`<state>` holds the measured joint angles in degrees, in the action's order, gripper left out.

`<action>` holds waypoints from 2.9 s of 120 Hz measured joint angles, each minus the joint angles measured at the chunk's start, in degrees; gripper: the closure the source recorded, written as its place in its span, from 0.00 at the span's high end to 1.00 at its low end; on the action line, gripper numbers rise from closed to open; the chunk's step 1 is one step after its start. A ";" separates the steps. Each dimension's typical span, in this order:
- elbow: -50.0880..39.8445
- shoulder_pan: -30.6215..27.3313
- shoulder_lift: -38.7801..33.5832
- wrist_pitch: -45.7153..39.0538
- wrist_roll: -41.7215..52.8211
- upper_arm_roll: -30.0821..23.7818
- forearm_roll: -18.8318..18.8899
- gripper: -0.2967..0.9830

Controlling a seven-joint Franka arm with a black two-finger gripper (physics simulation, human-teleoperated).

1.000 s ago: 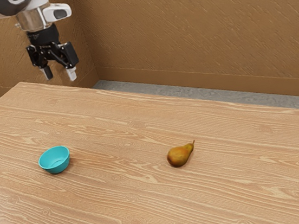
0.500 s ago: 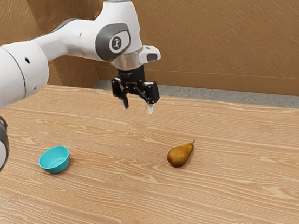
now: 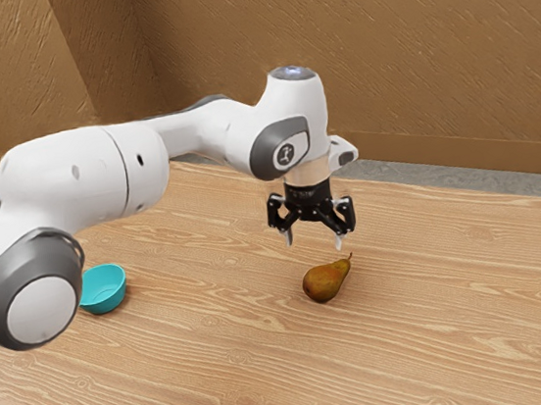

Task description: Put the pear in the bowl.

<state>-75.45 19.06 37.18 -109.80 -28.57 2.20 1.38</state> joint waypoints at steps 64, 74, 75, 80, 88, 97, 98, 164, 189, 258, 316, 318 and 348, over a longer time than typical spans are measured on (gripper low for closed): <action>-5.42 0.90 2.93 -8.78 -5.51 -0.44 1.04 0.74; -5.59 0.96 3.31 -9.13 -5.95 -0.63 0.94 0.74; -5.62 0.96 3.34 -9.16 -5.99 -0.64 0.91 0.74; -5.89 0.88 3.41 -9.28 -6.18 -0.63 0.64 0.74; -7.03 0.66 2.96 -9.43 -6.46 -0.62 0.14 0.74; -8.39 0.32 2.58 -9.75 -6.74 -0.62 -0.35 0.74; -8.55 0.30 2.57 -9.85 -6.77 -0.62 -0.39 0.74; -9.66 -0.26 3.86 -16.15 -7.57 -0.18 -0.86 0.64; -9.65 -0.22 3.52 -16.80 -7.75 -0.18 -0.65 0.58; -28.57 -15.03 -16.61 -16.67 -7.92 2.49 0.83 0.45; -40.47 -35.31 -25.39 -16.86 -5.64 2.62 0.85 0.48; -40.69 -35.58 -25.47 -16.88 -5.52 2.63 0.84 0.48; -41.15 -36.79 -24.24 -18.44 -3.83 2.59 0.71 0.53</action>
<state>-116.60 -17.72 12.95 -128.24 -32.39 4.79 2.09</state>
